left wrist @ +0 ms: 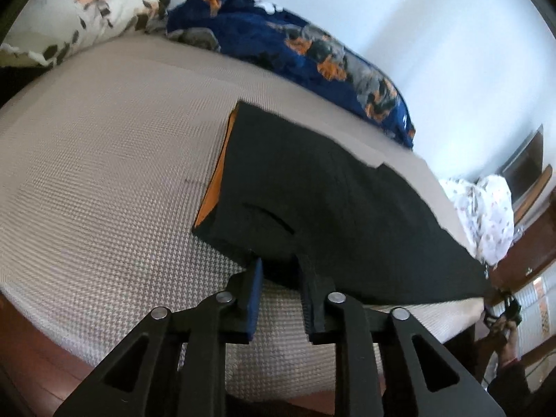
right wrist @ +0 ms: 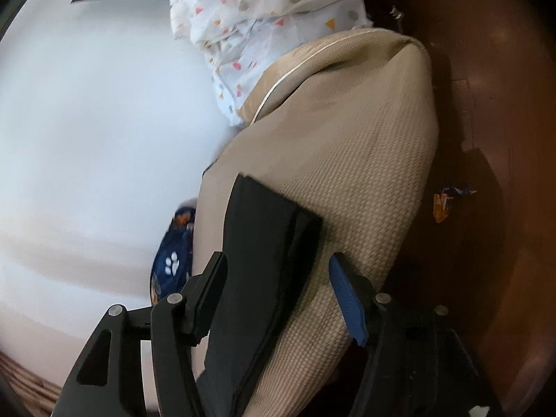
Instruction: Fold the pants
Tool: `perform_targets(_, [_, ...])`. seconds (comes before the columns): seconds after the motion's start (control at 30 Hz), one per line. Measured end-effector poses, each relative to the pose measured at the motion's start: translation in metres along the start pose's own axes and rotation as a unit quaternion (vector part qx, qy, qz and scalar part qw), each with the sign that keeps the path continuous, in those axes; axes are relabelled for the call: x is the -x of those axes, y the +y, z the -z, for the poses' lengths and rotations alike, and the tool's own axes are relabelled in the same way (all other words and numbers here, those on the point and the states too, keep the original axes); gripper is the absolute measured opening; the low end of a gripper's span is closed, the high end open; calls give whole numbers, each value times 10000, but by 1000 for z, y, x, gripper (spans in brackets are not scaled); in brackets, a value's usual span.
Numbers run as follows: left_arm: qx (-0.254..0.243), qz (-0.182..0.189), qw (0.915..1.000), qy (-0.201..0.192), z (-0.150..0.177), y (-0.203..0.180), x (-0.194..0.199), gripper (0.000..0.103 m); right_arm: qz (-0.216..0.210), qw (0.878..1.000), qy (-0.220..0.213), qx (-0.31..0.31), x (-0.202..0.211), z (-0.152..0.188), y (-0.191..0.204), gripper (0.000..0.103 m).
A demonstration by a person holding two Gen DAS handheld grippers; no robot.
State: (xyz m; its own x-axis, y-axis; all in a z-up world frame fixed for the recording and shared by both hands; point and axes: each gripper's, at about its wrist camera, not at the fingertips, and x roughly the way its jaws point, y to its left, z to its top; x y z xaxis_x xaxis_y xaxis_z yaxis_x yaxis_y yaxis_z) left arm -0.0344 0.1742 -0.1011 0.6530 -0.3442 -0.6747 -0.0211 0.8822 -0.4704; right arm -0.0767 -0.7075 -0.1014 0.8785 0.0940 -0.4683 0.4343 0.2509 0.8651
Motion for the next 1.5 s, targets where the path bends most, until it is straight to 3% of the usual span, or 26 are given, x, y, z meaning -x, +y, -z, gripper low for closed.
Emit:
perform_targets(0.13, [-726,-367,9964,-253,-2,-29,7,24,-4,9997,144,213,-7,-4,6,59])
perform_targets(0.23, [-1134,-552,9914,-343,-5,-49,1,45,-19,9992,159,358,-13,-3,16,60])
perform_targets(0.3, [-1115,-493,9918,-378,-7,-53,-6,51,-177,9986,261,434,-17,-2,20,59])
perform_targets(0.37, [-1028,-450,9930,-359,-9,-51,-14,52,-255,9970,354,642,-21,2,27,48])
perform_targets(0.47, [-870,-390,9950,-293,-11,-46,-21,52,-78,9955,419,850,-27,3,30,40])
perform_targets(0.6, [-754,-349,9962,-260,-12,-45,-25,55,57,9954,458,844,-33,-1,35,40])
perform_targets(0.63, [-768,-339,9961,-264,-12,-46,-26,57,164,9945,486,911,-36,-1,37,30])
perform_targets(0.67, [-789,-346,9959,-270,-12,-47,-26,58,393,9928,553,983,-40,0,40,12])
perform_targets(0.83, [-764,-349,9961,-273,-12,-48,-24,58,736,9870,421,1363,-38,8,57,11])
perform_targets(0.9, [-704,-299,9967,-279,-12,-47,-22,58,641,9850,386,1558,-34,17,70,11])
perform_targets(1.1, [-656,-286,9969,-315,-14,-51,-18,59,208,9709,558,2320,-39,61,136,11])
perform_targets(1.3, [-740,-260,9962,-366,-12,-58,-15,65,-169,9501,1181,2883,-68,135,185,11])
perform_targets(1.5, [-768,-228,9961,-356,-12,-61,-14,67,-277,9187,1792,3509,-100,220,207,11])
